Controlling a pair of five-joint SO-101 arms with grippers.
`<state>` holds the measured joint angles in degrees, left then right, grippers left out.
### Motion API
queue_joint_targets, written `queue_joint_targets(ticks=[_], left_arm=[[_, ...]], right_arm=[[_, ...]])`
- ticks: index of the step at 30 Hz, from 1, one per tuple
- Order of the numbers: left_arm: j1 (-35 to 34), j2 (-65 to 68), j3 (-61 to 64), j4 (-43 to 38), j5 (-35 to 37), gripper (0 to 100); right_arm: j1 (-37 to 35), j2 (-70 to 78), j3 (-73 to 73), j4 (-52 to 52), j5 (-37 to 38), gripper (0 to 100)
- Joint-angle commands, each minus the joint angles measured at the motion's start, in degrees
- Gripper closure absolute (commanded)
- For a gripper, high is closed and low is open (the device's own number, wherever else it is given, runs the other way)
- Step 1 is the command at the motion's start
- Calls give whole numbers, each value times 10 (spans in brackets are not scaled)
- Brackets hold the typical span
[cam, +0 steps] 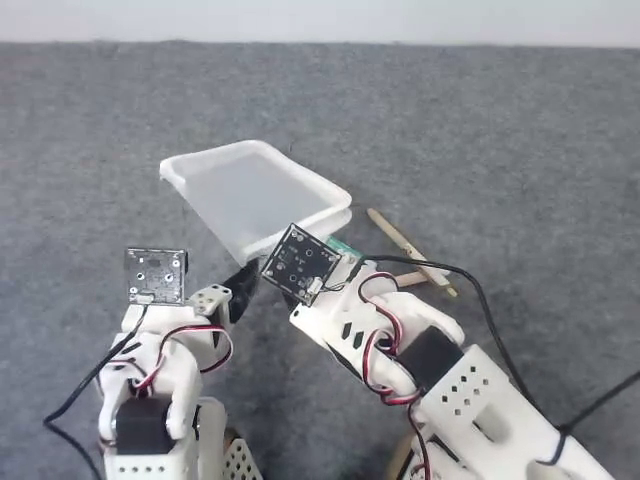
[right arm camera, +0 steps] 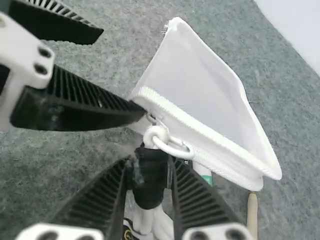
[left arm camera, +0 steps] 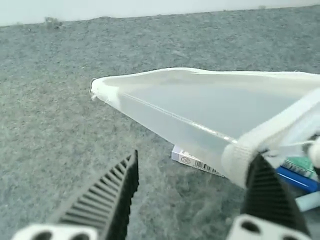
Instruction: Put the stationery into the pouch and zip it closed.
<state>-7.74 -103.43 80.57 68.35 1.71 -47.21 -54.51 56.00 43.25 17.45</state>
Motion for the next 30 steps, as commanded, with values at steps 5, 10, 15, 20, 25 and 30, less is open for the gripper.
queue_joint_targets(ticks=[5, 10, 15, 20, 25, 30], left_arm=[[-4, -11, 11, -47, 7, 832], [-4, -11, 31, -76, 6, 874], [-5, -11, 29, -76, 6, 914], [-13, -11, 29, -75, 5, 919], [-46, -11, 22, -76, 6, 919], [-59, -11, 20, -76, 8, 920]], right_arm=[[7, -22, 5, -15, -4, 993], [9, -21, 5, -16, -4, 993], [10, -18, 5, -16, -4, 993], [11, -18, 5, -17, -6, 993], [36, -18, 6, -31, -8, 993], [65, -18, 4, -33, -8, 993]])
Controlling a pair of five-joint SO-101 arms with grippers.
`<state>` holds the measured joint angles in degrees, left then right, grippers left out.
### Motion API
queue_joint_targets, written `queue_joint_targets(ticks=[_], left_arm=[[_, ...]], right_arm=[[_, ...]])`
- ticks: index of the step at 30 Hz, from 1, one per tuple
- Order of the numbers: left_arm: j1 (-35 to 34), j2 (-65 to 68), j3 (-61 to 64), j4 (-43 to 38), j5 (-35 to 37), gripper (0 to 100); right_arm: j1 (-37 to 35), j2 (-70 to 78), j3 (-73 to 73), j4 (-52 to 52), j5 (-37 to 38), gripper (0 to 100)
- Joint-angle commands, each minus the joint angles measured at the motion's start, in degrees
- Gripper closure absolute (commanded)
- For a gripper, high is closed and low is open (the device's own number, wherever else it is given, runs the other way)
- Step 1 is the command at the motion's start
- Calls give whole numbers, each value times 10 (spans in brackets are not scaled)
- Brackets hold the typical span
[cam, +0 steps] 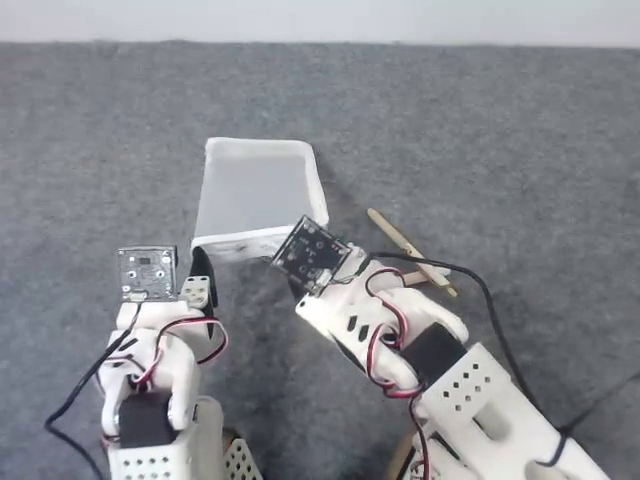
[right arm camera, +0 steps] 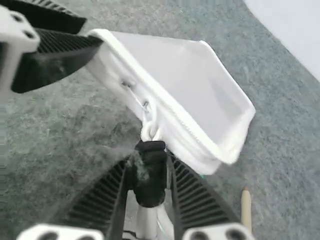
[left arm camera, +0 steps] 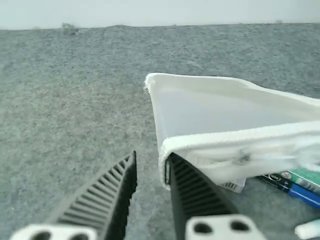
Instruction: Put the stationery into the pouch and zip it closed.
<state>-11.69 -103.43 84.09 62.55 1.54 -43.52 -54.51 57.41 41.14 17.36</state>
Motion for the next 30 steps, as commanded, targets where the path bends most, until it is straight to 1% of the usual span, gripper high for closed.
queue_joint_targets(ticks=[1, 12, 18, 22, 27, 30], left_arm=[[-23, -11, -15, -18, 10, 920], [-37, -11, -22, -19, 11, 920], [-81, -11, -22, -33, 15, 920], [-103, -11, -23, -36, 40, 920], [-122, -11, -30, -35, 41, 920], [-135, -11, -31, -36, 61, 920]], right_arm=[[30, -18, -10, -12, -7, 993], [48, -22, -11, -12, -7, 993], [49, -23, -11, -11, -7, 993], [50, -23, -11, -8, -7, 993], [73, -23, -11, -11, -7, 993], [76, -23, -19, -6, -7, 993]])
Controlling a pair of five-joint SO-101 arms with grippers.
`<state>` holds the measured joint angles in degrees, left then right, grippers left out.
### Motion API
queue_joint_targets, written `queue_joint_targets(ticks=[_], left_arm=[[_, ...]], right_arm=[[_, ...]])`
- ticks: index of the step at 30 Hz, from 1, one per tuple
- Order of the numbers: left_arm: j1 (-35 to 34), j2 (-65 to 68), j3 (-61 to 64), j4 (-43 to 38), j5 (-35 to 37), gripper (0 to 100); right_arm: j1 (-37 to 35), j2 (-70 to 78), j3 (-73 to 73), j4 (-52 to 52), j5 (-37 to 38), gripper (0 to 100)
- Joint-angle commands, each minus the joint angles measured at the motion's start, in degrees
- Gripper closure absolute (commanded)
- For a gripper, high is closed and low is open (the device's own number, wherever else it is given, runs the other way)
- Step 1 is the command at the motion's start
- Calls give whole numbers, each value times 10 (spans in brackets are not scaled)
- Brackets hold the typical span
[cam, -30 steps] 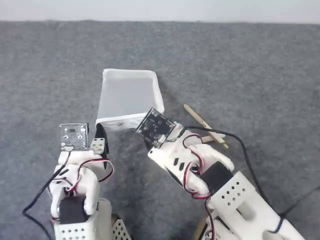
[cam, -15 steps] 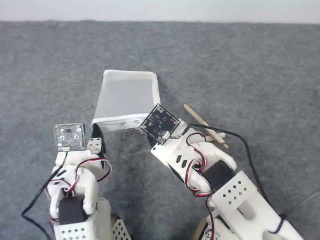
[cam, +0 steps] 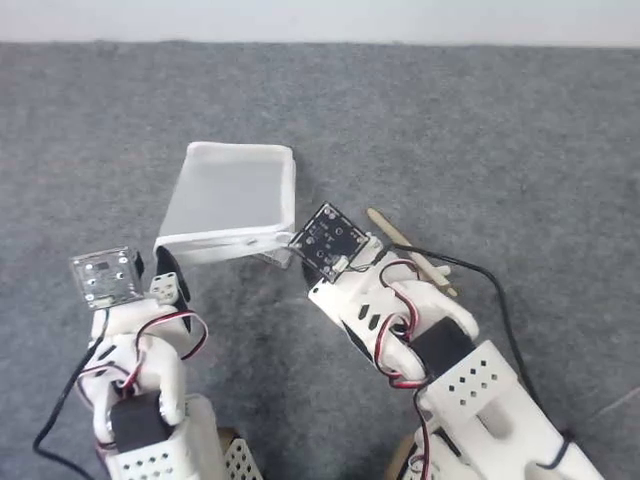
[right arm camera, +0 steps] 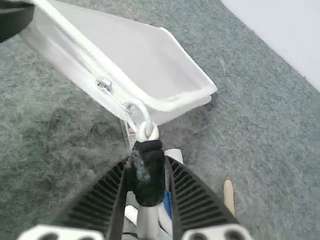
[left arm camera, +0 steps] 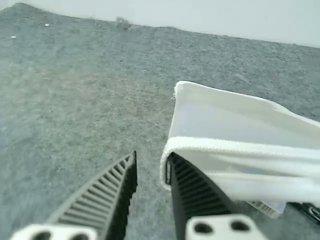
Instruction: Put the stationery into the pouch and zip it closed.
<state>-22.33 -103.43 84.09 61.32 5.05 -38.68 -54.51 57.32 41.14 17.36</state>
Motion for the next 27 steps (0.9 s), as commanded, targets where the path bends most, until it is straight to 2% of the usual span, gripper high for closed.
queue_joint_targets(ticks=[1, 10, 15, 23, 27], left_arm=[[-34, -11, -32, -25, 29, 920], [-47, -11, -32, -32, 37, 920], [-46, -11, -32, -32, 37, 920], [-42, -11, -31, -31, 33, 914], [-34, -11, -29, -28, 34, 820]], right_arm=[[28, -23, -18, -4, -7, 993], [41, -24, -23, 4, -9, 993], [69, -24, -40, 10, -43, 993], [40, -24, -39, 24, -34, 993], [24, -53, -41, 48, -34, 993]])
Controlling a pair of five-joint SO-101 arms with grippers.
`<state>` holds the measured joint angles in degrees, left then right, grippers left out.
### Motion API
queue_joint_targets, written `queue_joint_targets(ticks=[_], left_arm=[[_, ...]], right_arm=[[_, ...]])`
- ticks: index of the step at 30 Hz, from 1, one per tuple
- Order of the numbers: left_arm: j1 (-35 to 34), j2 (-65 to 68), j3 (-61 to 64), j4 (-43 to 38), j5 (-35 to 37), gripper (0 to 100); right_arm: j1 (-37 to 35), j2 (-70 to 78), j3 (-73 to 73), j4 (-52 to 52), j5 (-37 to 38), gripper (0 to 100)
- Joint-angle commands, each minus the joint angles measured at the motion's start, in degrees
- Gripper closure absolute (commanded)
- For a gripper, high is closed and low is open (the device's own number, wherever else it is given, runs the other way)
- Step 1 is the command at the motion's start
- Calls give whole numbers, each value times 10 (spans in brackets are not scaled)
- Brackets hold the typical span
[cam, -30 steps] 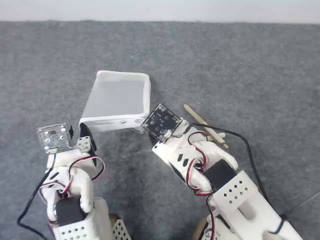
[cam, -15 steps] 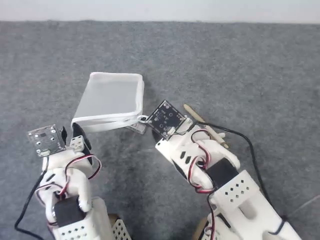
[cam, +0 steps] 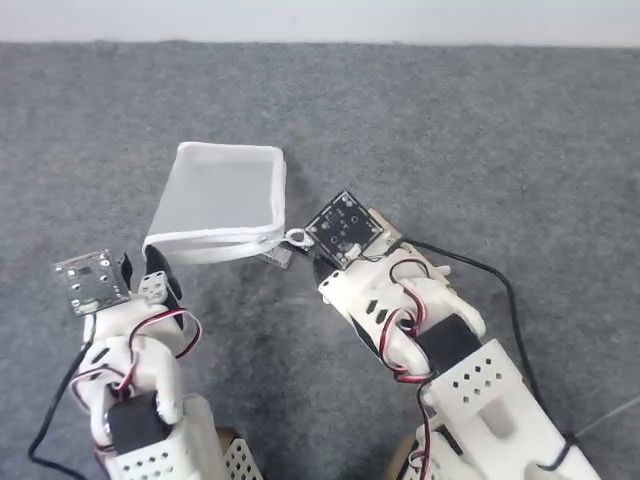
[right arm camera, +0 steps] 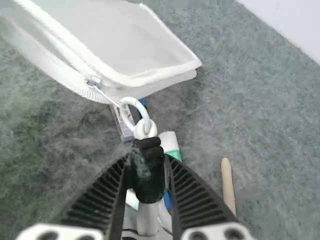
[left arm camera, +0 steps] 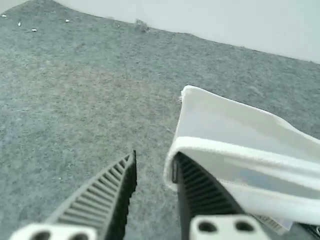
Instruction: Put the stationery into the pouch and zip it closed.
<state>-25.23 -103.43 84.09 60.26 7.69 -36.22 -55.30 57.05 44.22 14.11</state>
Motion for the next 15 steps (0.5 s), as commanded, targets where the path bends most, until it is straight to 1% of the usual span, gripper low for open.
queue_joint_targets(ticks=[1, 3, 5, 8, 12, 15], left_arm=[[4, -11, -27, -14, 10, 783], [22, -11, -23, -4, 10, 723], [31, -11, -22, -1, 10, 694], [37, -11, -22, 0, 10, 694], [69, -10, -22, 17, 5, 694], [91, -10, -22, 25, -25, 694]], right_arm=[[-1, -62, -39, 26, -2, 993], [0, -100, -38, 43, -2, 993], [0, -138, -38, 61, 2, 993], [-1, -190, -31, 87, 27, 993], [-1, -233, -11, 87, 34, 993], [-17, -243, -9, 92, 44, 993]])
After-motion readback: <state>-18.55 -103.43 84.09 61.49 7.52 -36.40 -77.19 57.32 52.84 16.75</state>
